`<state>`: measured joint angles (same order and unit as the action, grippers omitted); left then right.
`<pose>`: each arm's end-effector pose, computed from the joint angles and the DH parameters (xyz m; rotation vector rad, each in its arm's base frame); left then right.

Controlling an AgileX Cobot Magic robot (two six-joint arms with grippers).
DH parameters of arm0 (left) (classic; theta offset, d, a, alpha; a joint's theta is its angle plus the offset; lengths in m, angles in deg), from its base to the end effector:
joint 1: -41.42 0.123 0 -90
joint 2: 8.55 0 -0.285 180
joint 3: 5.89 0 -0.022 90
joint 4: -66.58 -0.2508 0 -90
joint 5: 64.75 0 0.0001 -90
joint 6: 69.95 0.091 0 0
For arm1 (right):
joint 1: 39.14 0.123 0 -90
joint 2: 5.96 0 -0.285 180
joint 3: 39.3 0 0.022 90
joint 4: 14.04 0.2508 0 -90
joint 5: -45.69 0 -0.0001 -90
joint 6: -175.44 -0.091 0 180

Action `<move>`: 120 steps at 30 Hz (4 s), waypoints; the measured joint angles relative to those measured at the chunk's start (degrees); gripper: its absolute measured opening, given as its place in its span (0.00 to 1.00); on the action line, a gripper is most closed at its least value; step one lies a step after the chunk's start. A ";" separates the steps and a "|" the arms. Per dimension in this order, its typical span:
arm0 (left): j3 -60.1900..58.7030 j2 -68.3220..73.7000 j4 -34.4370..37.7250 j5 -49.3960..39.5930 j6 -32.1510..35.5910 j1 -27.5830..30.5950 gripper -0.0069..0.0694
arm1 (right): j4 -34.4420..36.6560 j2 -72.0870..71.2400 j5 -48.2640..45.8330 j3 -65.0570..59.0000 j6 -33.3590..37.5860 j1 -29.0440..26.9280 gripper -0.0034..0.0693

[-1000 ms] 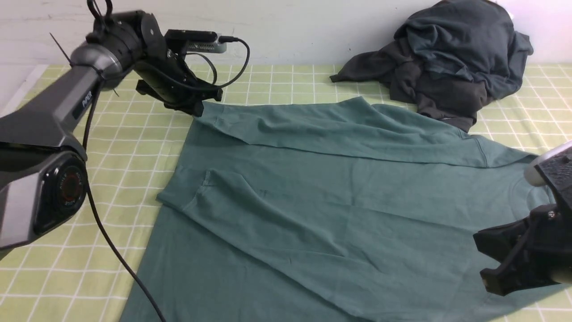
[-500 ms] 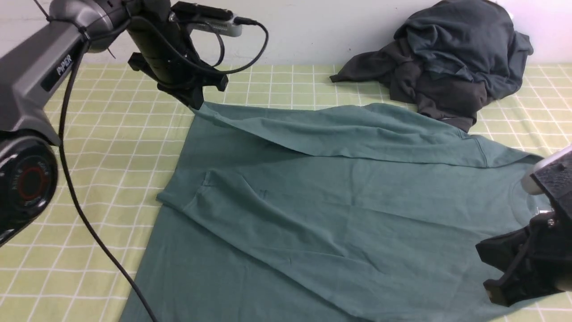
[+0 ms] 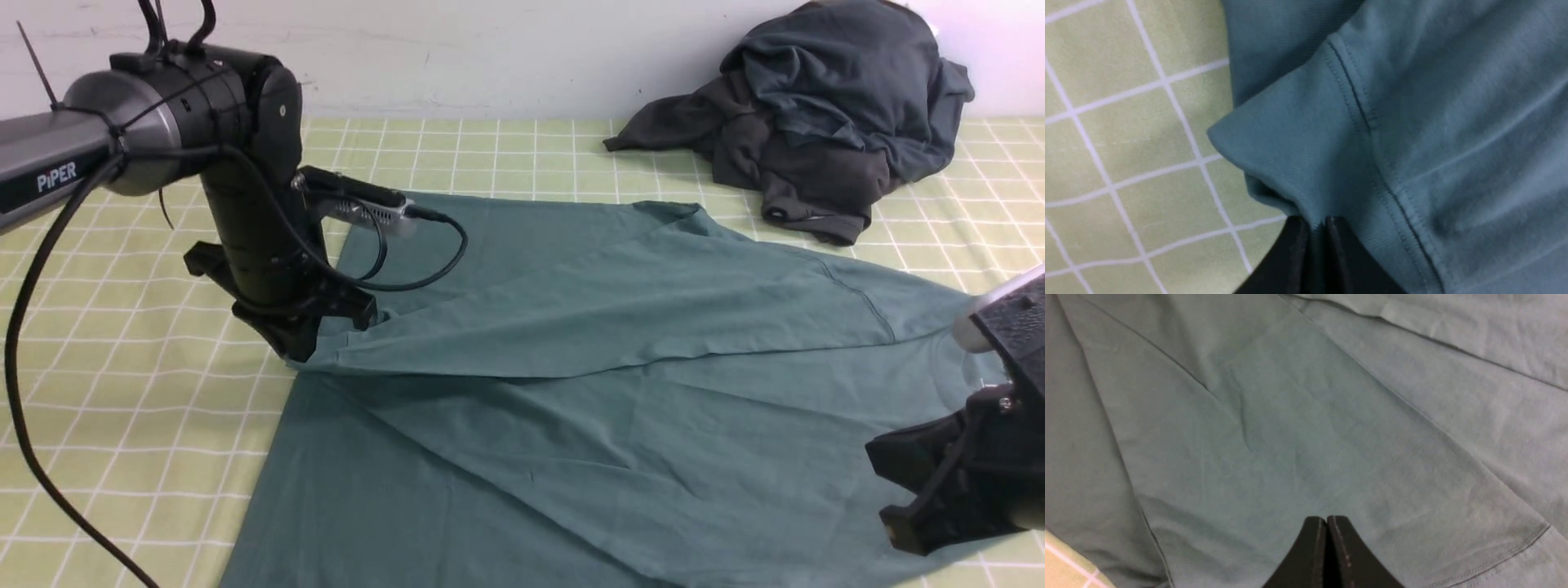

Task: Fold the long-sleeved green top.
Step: Use the left arm to drag and drop the cuff onto the cuff closest to the left arm, then use both arms simultaneously to clamp the lower edge of the clothing fabric, then use both arms to drag the lower edge of the fabric forward and fold it over the upper edge

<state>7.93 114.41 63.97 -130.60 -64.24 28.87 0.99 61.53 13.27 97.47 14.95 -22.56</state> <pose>0.3982 -0.0848 0.2101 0.5095 3.0084 0.0566 0.1769 0.0659 0.2468 -0.5605 2.4226 0.2459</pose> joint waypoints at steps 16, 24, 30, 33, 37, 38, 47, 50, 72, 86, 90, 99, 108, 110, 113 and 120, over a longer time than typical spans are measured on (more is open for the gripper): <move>-13.87 -9.96 2.61 -0.81 0.43 -1.04 0.57 | -0.06 0.00 -4.23 0.00 0.00 0.00 0.03; -39.59 -25.44 1.93 10.53 19.40 -7.81 0.59 | 0.82 0.00 -5.40 0.00 0.72 0.00 0.03; -50.02 -26.64 1.77 17.05 39.48 -12.64 0.59 | 5.19 0.00 -5.40 0.00 5.27 0.00 0.03; -52.77 -26.64 1.65 20.67 43.67 -12.83 0.59 | 7.25 0.00 -5.65 0.00 7.60 0.00 0.03; -53.93 -27.18 0.30 24.75 44.33 -12.84 0.51 | 9.11 0.00 -6.17 0.00 9.90 0.00 0.03; -53.93 -27.22 -0.05 25.45 44.11 -12.89 0.47 | 9.35 0.00 -6.29 0.00 10.11 0.00 0.03; -53.93 -28.16 -4.13 28.64 41.67 -13.08 0.10 | 9.88 0.00 -6.50 0.00 10.73 0.00 0.03; -53.72 -31.51 -4.48 27.65 38.92 -13.26 0.09 | 10.03 -0.50 -7.45 0.12 12.50 0.00 0.03; -52.87 -39.78 -3.96 25.62 4.12 -13.26 0.09 | -27.60 16.21 -8.62 1.79 36.98 2.21 0.41; -52.87 -39.78 -1.66 25.44 4.12 -13.26 0.09 | -43.63 29.73 -5.57 2.34 30.38 2.27 0.29; -52.80 -39.78 -0.18 25.31 4.12 -13.26 0.09 | -43.62 29.82 -5.98 2.40 27.72 2.32 0.14; -45.97 -42.59 2.92 18.84 4.06 -13.02 0.09 | -42.98 17.62 -5.11 2.40 20.23 2.36 0.04; -30.21 -41.70 2.61 20.44 -0.03 -5.96 0.09 | -46.69 14.36 -6.43 5.73 10.42 2.31 0.04; -26.39 -39.45 2.61 24.03 -0.50 -3.87 0.09 | -48.58 16.00 -5.38 9.76 7.60 2.25 0.04; -21.25 -34.17 1.91 28.49 -0.84 -1.51 0.09 | -51.21 20.36 -1.14 15.78 4.65 0.37 0.04; -5.26 -15.06 1.55 31.65 -1.01 -0.60 0.09 | -52.63 33.80 4.81 28.07 2.27 -6.52 0.04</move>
<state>2.67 99.35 65.52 -98.96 -65.26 28.27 -51.65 95.33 18.08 125.54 17.22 -29.08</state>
